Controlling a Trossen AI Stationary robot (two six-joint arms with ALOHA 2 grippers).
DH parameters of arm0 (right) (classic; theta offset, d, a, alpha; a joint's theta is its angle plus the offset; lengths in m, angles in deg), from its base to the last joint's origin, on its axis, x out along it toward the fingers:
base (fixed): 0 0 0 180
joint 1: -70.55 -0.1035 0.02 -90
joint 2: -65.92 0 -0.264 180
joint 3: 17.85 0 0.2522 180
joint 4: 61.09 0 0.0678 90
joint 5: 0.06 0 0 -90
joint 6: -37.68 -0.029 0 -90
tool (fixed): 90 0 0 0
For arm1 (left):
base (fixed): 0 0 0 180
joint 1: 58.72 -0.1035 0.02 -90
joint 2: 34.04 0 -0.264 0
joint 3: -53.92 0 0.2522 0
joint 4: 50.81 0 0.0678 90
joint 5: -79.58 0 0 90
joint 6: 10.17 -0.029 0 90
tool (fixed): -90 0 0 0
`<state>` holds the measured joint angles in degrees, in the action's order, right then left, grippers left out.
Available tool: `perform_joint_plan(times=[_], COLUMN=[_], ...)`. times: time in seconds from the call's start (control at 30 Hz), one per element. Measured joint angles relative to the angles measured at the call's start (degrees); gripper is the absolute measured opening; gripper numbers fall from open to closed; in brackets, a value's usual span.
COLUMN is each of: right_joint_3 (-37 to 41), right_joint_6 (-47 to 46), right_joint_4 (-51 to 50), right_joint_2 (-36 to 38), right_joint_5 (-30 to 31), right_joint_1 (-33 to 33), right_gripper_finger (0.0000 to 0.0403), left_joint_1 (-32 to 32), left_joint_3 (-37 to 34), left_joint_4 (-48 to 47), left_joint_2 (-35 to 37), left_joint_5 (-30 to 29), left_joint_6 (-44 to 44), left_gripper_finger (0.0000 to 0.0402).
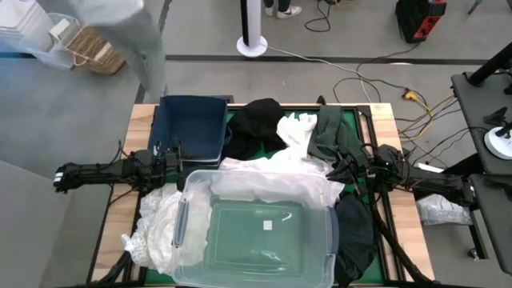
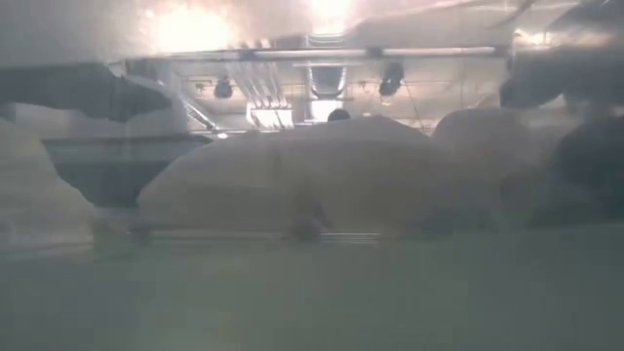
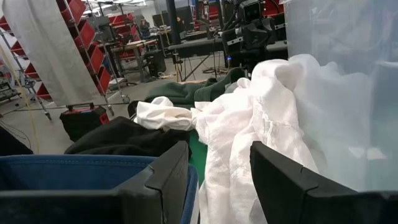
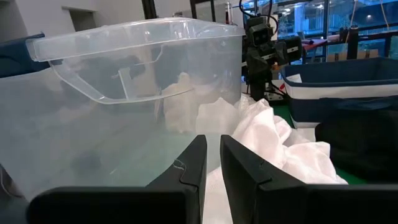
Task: Sort clothes
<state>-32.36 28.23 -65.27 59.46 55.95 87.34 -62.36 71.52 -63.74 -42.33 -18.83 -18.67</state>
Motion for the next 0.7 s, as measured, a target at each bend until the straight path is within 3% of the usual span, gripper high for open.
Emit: perform_joint_plan(times=[0.7], right_joint_3=[0.0], right_joint_6=[-0.5], right_joint_4=[4.76], right_joint_2=[0.0], right_joint_5=[5.85], right_joint_1=[0.1], right_gripper_finger=[0.0038], left_joint_1=[0.0], left_joint_3=[0.0], left_joint_4=[0.04], left_joint_2=[-0.01], left_joint_5=[-0.03], left_joint_6=[-0.08], left_gripper_finger=[0.0153])
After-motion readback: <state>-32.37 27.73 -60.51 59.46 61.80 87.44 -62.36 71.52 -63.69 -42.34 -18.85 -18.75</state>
